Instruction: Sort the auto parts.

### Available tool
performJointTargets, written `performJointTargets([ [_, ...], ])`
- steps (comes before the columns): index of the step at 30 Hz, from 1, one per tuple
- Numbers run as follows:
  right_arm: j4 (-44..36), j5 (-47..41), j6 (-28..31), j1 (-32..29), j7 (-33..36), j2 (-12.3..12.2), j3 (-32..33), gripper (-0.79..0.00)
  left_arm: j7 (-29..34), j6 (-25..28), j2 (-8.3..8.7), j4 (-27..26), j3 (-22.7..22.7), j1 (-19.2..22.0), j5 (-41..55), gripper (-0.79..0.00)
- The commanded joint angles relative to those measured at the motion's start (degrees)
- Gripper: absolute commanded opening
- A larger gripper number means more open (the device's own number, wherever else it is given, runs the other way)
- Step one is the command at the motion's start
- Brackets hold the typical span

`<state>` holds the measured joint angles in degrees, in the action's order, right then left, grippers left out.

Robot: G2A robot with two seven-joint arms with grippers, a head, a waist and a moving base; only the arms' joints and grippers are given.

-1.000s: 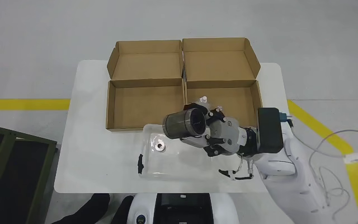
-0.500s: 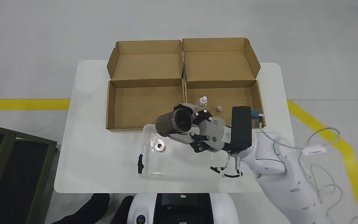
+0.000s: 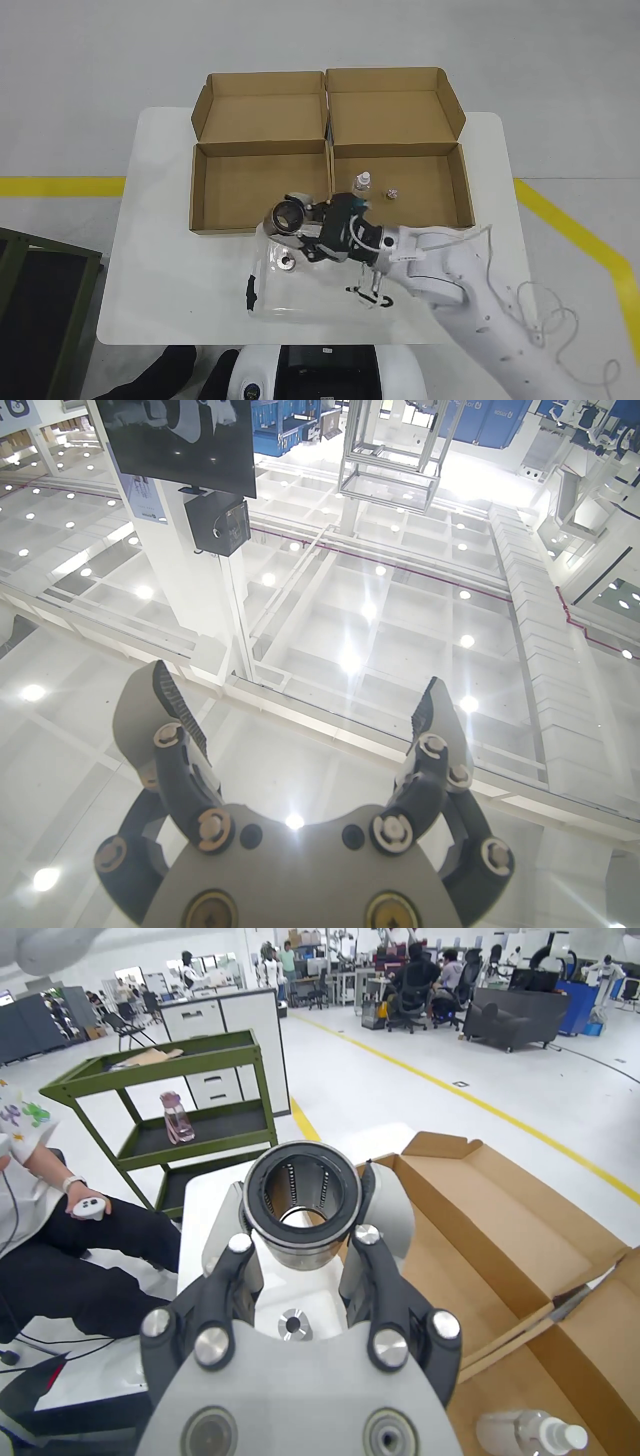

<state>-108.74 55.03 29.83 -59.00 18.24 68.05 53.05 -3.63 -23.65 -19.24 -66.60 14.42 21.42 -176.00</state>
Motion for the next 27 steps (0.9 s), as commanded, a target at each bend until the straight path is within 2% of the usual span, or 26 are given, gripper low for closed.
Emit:
performJointTargets([
  [1, 1.54, 1.97, -1.67, 1.25, 0.56, 0.4, -1.33, -0.785, 0.0, 0.0, 0.0, 0.0, 0.0, 0.0, 0.0, 0.0],
  [7, 5.83, 5.89, -5.76, 4.88, 1.82, 1.8, -5.01, -0.785, 0.0, 0.0, 0.0, 0.0, 0.0, 0.0, 0.0, 0.0],
  [15, 12.03, 6.79, -13.1, 9.74, 1.8, 4.44, -9.47, -0.785, 0.0, 0.0, 0.0, 0.0, 0.0, 0.0, 0.0, 0.0],
  [27, 23.21, 6.33, -16.56, 19.64, 5.03, 9.73, -17.35, -0.785, 0.0, 0.0, 0.0, 0.0, 0.0, 0.0, 0.0, 0.0],
])
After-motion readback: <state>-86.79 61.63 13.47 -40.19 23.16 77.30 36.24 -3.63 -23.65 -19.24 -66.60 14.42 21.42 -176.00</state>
